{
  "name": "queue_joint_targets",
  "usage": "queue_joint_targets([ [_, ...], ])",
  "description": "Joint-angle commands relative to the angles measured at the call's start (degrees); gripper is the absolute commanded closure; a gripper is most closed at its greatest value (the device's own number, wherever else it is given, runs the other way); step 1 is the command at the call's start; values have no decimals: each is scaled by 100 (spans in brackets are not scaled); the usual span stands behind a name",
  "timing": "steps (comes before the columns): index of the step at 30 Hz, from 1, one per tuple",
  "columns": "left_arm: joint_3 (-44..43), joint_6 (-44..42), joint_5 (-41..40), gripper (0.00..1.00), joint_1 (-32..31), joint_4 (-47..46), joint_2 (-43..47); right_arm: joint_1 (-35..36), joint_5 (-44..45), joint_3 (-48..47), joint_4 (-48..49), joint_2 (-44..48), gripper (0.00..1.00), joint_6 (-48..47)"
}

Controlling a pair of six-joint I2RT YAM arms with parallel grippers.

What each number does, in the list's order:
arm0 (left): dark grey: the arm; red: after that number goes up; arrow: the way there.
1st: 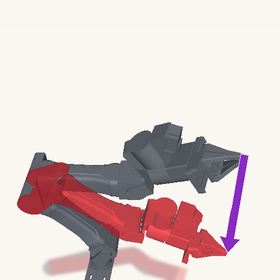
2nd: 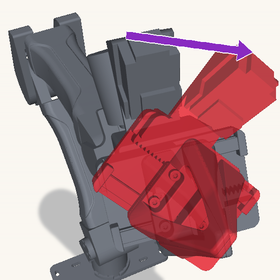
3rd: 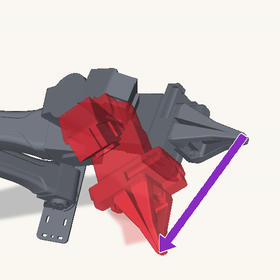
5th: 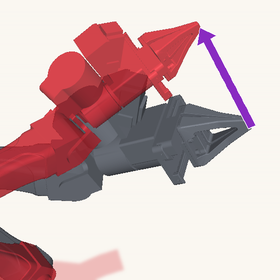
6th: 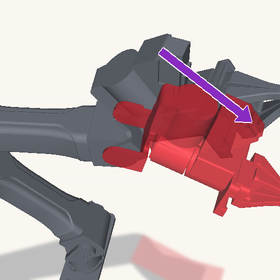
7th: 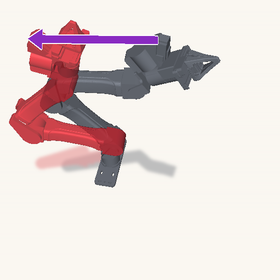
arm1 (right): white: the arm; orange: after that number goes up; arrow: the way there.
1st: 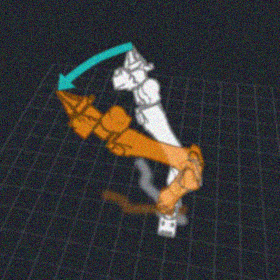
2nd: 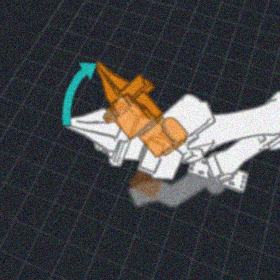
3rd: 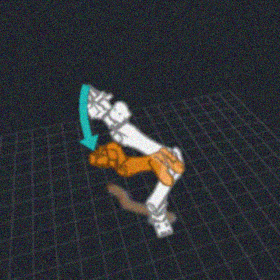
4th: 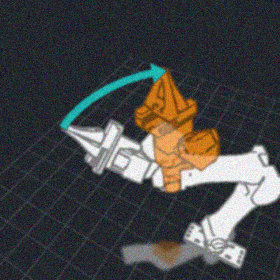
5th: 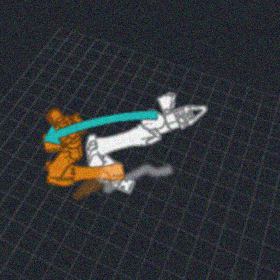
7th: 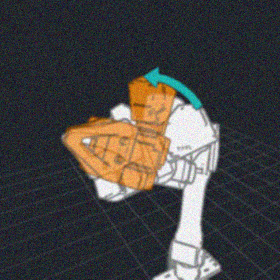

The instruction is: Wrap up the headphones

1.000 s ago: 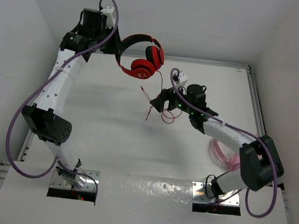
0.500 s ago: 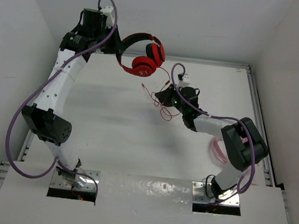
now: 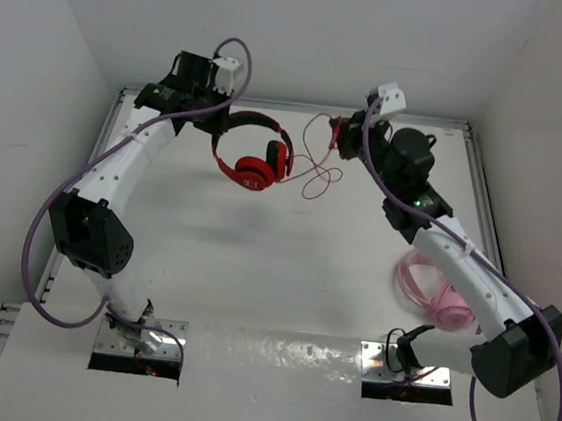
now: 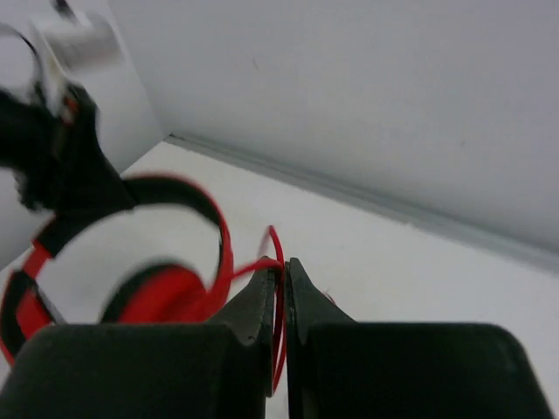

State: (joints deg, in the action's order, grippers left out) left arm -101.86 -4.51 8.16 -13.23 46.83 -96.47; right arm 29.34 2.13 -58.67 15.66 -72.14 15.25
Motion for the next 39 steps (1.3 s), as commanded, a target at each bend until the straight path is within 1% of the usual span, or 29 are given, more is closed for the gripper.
queue_joint_targets([
  [1, 158, -1207, 1, 100, -678, -403, 260, 10, -222, -1249, -1432, -177, 100, -1453],
  [2, 176, -1314, 10, 100, -802, -350, 234, 10, -318, -1460, -1782, -291, 100, -1672],
  [3, 202, -1376, 140, 100, -917, -324, 233, 10, -284, -1802, -1881, -518, 100, -1691],
  [4, 202, -1438, 298, 100, -979, -280, 233, 10, -223, -1936, -1961, -625, 100, -1700],
  [6, 202, -1377, 693, 100, -1023, -236, 251, 10, 76, -2234, -2102, -836, 100, -1735],
  [7, 185, -1298, 730, 100, -1023, -218, 251, 10, 321, -2332, -2146, -1046, 100, -1727],
  [8, 167, -1272, 757, 100, -1023, -175, 251, 10, 445, -2446, -2329, -1161, 100, -1666],
  [9, 149, -1271, 861, 100, -1023, -139, 268, 10, 577, -2769, -2452, -1293, 100, -1622],
  [10, 141, -1306, 967, 100, -1023, -104, 277, 10, 804, -2990, -2628, -1598, 100, -1578],
  [11, 141, -1315, 1090, 100, -1015, -60, 312, 10, 928, -3201, -2986, -1758, 100, -1360],
  [14, 114, -1385, 1721, 100, -1058, 37, 348, 1, 1377, -4271, -3691, -2452, 100, -1130],
  [16, 79, -1342, 1890, 100, -1076, 89, 365, -42, 1553, -4816, -4173, -2926, 100, -893],
  [18, 62, -1324, 2144, 100, -1076, 125, 374, -78, 1545, -5091, -4430, -3174, 100, -726],
  [20, 70, -1298, 2216, 100, -1076, 133, 392, -113, 1501, -5337, -4712, -3429, 100, -549],
  [22, 61, -1184, 2163, 100, -1076, 99, 392, -148, 1501, -5286, -4791, -3474, 100, -418],
  [28, -53, -964, 2338, 100, -1067, 90, 348, -297, 1062, -4251, -4459, -3035, 100, -162],
  [30, -9, -807, 2130, 100, -1067, 37, 330, -306, 1079, -4231, -4475, -2973, 100, -197],
  [31, 26, -666, 1797, 100, -1067, -59, 287, -306, 1148, -4301, -4606, -2990, 100, -250],
  [32, 52, -482, 1011, 100, -1076, -95, 251, -306, 1245, -4589, -4711, -3034, 100, -268],
  [33, 18, -332, 707, 100, -1076, 1, 86, -306, 1455, -4774, -4974, -3139, 100, -276],
  [34, -9, -287, 217, 100, -1076, 54, -3, -306, 1561, -5159, -5107, -3201, 100, -276],
  [35, -35, -52, 3, 100, -1076, 81, -56, -306, 1632, -5389, -5291, -3279, 100, -303],
  [36, -35, 81, -182, 100, -1076, 90, -100, -306, 1685, -5583, -5693, -3446, 100, -338],
  [37, 8, 248, -662, 100, -1076, 20, -74, -306, 1755, -5907, -5906, -3526, 100, -347],
  [38, 96, 667, -989, 100, -1059, -163, -22, -306, 1756, -6023, -6334, -3639, 100, -399],
  [39, 79, 836, -1331, 100, -1041, -217, -13, -306, 1747, -6085, -6539, -3667, 100, -417],
])
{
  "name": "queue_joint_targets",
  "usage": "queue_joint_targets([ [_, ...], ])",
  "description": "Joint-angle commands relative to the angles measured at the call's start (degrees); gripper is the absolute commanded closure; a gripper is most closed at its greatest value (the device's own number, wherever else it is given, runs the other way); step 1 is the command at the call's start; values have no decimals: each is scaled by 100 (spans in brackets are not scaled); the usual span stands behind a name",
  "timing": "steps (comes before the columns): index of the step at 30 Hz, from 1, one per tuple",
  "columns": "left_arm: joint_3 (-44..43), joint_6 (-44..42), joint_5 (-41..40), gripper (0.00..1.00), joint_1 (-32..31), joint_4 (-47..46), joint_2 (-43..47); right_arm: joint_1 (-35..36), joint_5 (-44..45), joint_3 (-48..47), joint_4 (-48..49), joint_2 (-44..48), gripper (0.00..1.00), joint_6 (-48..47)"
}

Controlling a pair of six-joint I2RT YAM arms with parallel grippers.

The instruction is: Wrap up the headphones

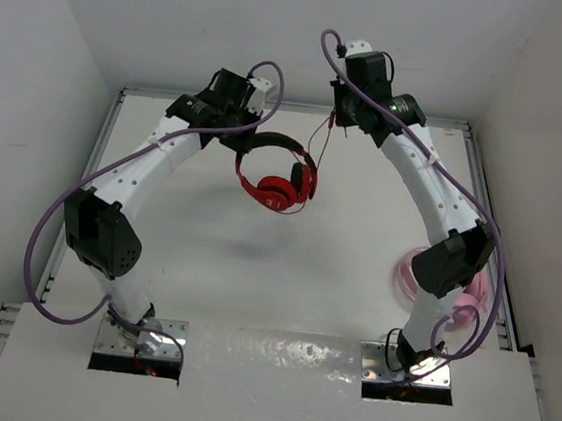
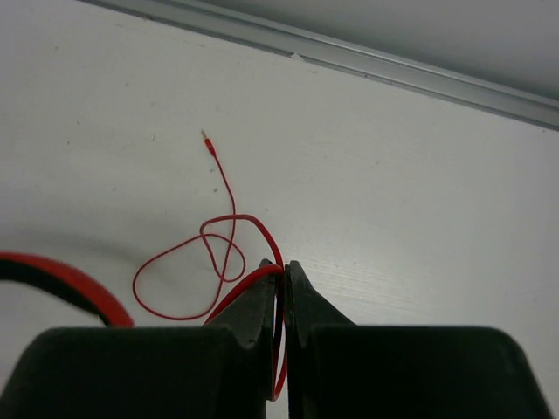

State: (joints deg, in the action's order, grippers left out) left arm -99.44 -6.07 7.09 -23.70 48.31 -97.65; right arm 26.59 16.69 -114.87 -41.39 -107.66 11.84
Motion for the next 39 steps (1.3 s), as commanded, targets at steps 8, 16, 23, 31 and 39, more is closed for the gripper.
queue_joint_targets([
  [8, -375, 1914, -3731, 100, 85, -446, 44, -31, -884, 324, -2030, 218, 100, -76],
  [16, 47, 2505, -3768, 100, 94, -279, 97, -31, -2704, -824, -3552, -562, 100, 530],
  [23, 250, 2909, -3724, 100, 94, -367, 79, -101, -4262, -757, -1788, -468, 100, 2549],
  [31, -242, 3252, -3294, 100, 112, -446, -254, 1056, -3198, -273, 112, 131, 100, 2220],
  [39, -436, 3480, -2916, 100, 269, -481, -510, 1779, -3689, -861, -272, -440, 100, 1419],
])
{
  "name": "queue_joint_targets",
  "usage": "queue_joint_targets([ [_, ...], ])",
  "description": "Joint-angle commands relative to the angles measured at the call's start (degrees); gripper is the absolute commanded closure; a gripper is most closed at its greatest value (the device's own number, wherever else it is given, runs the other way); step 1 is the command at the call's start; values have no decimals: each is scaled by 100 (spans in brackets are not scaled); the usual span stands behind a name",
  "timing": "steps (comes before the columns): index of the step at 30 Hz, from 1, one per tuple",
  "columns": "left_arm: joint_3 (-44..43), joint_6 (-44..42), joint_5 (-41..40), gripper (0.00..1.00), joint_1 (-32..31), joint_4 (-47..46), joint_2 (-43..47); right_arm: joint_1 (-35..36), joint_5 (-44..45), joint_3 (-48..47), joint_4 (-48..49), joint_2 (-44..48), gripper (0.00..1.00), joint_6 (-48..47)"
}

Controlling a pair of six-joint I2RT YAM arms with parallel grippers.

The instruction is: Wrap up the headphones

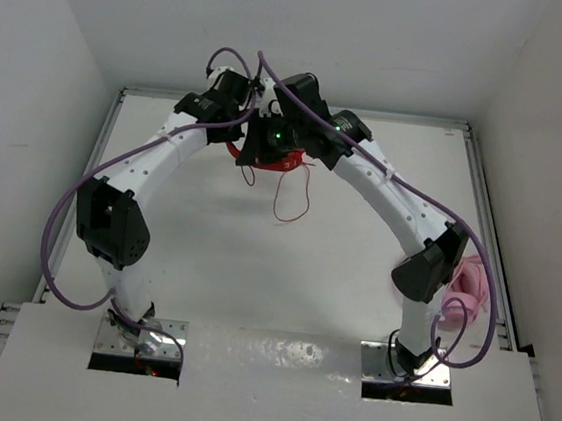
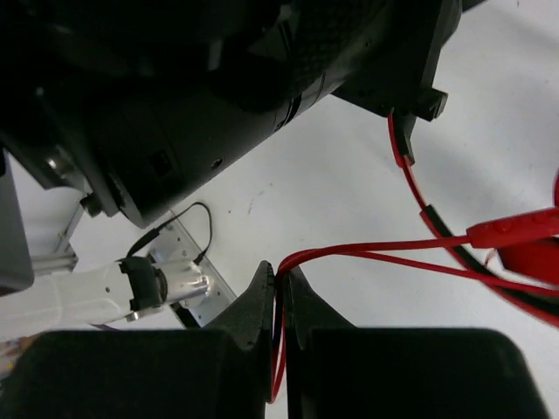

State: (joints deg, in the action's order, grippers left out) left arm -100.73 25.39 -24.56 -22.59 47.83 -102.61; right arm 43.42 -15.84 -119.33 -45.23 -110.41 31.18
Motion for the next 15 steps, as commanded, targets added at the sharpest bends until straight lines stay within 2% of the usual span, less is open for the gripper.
queue_joint_targets([
  [1, -351, 379, 328, 100, 228, -433, -48, 236, -568, -407, -19, -209, 100, -760],
  [4, -578, 493, 688, 100, 527, -424, -154, 492, -605, 30, -56, -130, 100, -1131],
  [7, -790, 546, 935, 100, 615, -441, -207, 527, -588, 444, 251, -112, 100, -1053],
  [9, -939, 520, 1093, 100, 615, -468, -216, 527, -517, 324, 182, -226, 100, -1017],
  [10, -975, 503, 1093, 100, 615, -468, -242, 527, -430, -78, -80, -348, 100, -1009],
  [14, -862, -110, 454, 100, 615, -599, -260, 501, 1175, -355, -478, -27, 100, -859],
  [15, -800, -322, 347, 100, 615, -774, -225, 475, 2154, -241, -469, 123, 100, -946],
])
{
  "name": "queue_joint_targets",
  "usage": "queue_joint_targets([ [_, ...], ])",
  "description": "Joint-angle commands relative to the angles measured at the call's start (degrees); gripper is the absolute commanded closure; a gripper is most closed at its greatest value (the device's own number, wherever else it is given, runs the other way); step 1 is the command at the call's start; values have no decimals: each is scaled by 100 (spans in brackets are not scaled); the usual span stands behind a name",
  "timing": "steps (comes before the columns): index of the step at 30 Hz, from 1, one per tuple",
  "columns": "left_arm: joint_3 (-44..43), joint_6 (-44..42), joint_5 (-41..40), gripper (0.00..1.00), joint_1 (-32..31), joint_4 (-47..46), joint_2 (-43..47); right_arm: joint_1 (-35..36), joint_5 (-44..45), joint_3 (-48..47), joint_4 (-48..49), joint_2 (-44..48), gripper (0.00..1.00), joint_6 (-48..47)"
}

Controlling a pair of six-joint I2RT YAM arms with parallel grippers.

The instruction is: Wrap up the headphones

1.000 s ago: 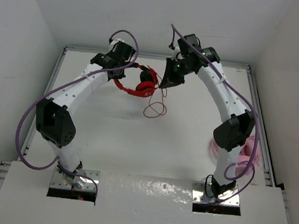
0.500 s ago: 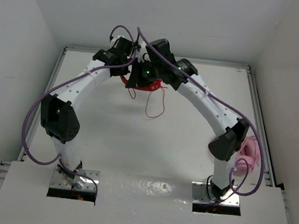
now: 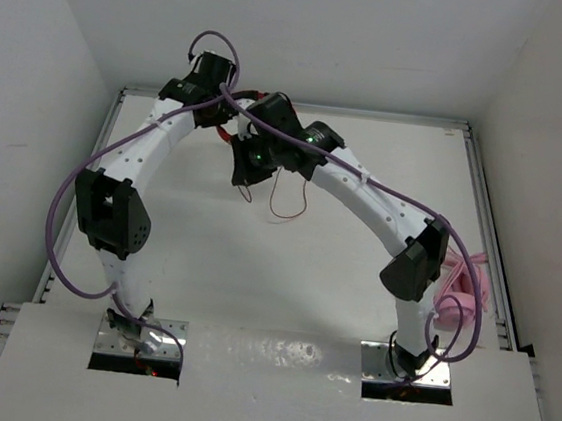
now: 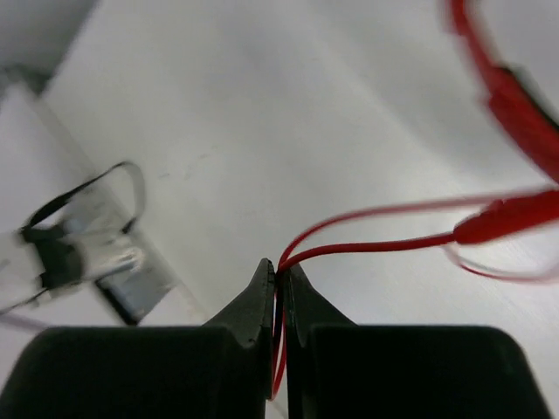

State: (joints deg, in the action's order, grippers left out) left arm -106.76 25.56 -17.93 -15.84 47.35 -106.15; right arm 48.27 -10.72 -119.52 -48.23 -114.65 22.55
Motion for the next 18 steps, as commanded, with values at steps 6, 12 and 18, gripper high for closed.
queue_joint_targets([
  [6, 664, -2834, 51, 100, -165, -1807, 568, -711, 3945, 220, -545, 1033, 100, -619],
  [12, 911, -3821, 738, 100, -174, -1747, 745, -1417, 3840, 193, -758, 1094, 100, -1251],
  [18, 789, -3313, 133, 100, -174, -1678, 544, -1452, 2622, -27, -1013, 1068, 100, -1131],
])
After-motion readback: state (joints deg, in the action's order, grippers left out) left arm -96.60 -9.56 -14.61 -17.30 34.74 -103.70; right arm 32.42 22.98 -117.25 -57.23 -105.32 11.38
